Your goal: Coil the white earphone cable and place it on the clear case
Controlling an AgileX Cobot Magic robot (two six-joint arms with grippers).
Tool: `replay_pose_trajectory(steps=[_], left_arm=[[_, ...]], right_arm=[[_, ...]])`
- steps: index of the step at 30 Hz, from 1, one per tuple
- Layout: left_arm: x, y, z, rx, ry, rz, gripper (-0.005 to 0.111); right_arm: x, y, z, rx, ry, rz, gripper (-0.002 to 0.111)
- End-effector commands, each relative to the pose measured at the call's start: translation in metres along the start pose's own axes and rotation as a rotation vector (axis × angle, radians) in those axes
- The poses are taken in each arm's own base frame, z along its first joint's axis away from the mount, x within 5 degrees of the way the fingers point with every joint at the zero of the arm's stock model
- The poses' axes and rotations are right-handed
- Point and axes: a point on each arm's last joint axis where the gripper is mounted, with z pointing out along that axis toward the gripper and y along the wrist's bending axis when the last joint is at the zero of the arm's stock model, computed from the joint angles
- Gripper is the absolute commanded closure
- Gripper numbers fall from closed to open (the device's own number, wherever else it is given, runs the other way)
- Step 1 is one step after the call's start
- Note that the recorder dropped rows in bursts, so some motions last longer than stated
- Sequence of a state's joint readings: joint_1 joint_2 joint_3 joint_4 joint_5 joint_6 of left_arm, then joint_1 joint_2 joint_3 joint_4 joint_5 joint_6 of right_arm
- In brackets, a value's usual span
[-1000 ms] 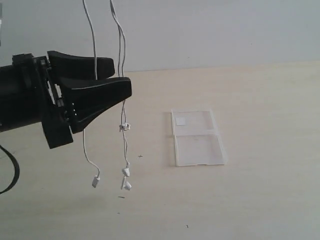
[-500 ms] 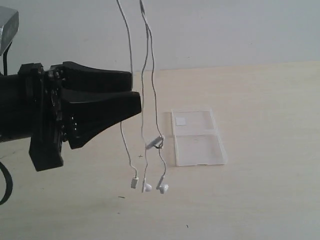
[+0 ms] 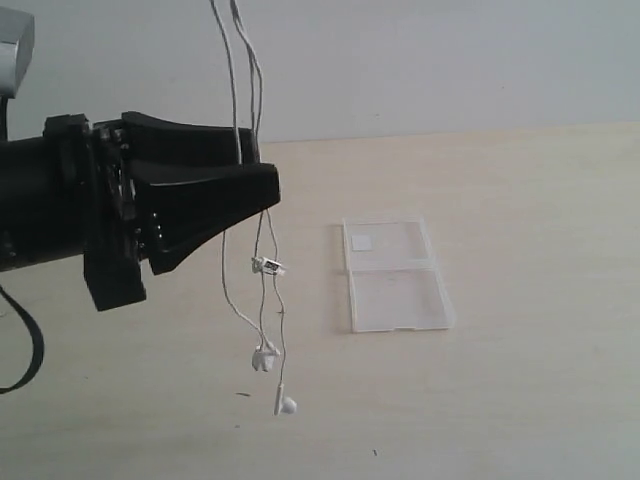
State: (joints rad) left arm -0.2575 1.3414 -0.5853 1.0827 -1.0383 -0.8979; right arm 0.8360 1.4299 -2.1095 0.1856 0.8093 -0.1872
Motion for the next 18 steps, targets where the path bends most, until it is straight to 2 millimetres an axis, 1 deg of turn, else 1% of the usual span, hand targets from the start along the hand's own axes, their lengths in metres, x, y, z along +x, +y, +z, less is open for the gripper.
replay_pose_trajectory(steps=[1,2,3,4,5,7,8,13,15,18], left_arm=[[-0.002,-0.001,0.017,0.038,0.000,-0.003,0.053],[-0.001,-0.002,0.022,0.053,0.003,-0.004,0.054],[-0.001,-0.004,0.027,0.072,0.009,-0.004,0.059],[0.001,-0.005,0.030,0.085,0.013,-0.007,0.066],[0.001,-0.004,0.032,0.086,0.015,-0.008,0.074],[0.002,-0.004,0.032,0.078,0.026,-0.007,0.097],[0.002,-0.004,0.032,0.075,0.035,-0.001,0.106],[-0.001,-0.007,0.026,0.057,0.090,0.027,0.107],[-0.001,-0.005,0.024,0.011,0.129,0.015,0.107],[-0.004,-0.005,0.020,-0.033,0.151,0.017,0.107]], right_arm=[[-0.002,0.000,0.000,0.003,-0.021,0.003,0.108],[-0.002,0.000,0.000,0.003,-0.021,0.003,0.108],[-0.002,0.000,0.000,0.003,-0.021,0.003,0.108],[-0.002,0.000,0.001,0.003,-0.018,0.003,0.108],[-0.001,0.000,0.001,0.002,-0.013,0.003,0.108],[-0.001,0.000,0.000,0.000,-0.003,0.003,0.108],[0.000,0.000,-0.001,0.000,0.004,0.001,0.108],[-0.002,-0.003,-0.008,0.048,0.013,-0.035,0.108],[-0.002,-0.005,-0.012,0.076,0.019,-0.017,0.108],[-0.003,-0.006,-0.024,0.096,0.044,0.018,0.108]])
